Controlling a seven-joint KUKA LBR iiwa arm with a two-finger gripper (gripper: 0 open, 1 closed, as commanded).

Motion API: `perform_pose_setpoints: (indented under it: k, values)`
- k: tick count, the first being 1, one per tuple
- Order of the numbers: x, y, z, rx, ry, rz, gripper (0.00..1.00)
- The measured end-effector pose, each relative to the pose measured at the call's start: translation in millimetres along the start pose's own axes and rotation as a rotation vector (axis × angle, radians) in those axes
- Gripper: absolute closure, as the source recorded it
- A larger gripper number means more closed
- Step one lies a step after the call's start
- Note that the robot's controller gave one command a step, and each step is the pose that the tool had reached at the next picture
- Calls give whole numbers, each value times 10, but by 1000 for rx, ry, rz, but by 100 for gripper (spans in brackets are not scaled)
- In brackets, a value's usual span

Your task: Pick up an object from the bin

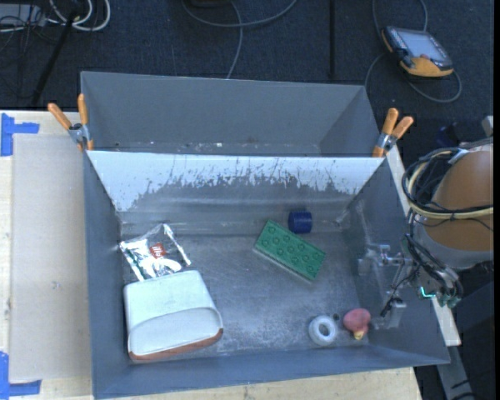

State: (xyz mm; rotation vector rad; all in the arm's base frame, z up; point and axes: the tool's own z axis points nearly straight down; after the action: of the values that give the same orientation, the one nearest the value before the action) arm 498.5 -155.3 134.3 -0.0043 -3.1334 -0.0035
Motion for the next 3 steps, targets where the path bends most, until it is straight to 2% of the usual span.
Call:
perform_pose_setpoints:
  k: [1, 2, 3]
  values:
    - [75, 792, 659, 0, -2, -263, 0]
    - [236, 995, 340, 2, -7, -243, 0]
    - [209, 918, 354, 3, -7, -358, 0]
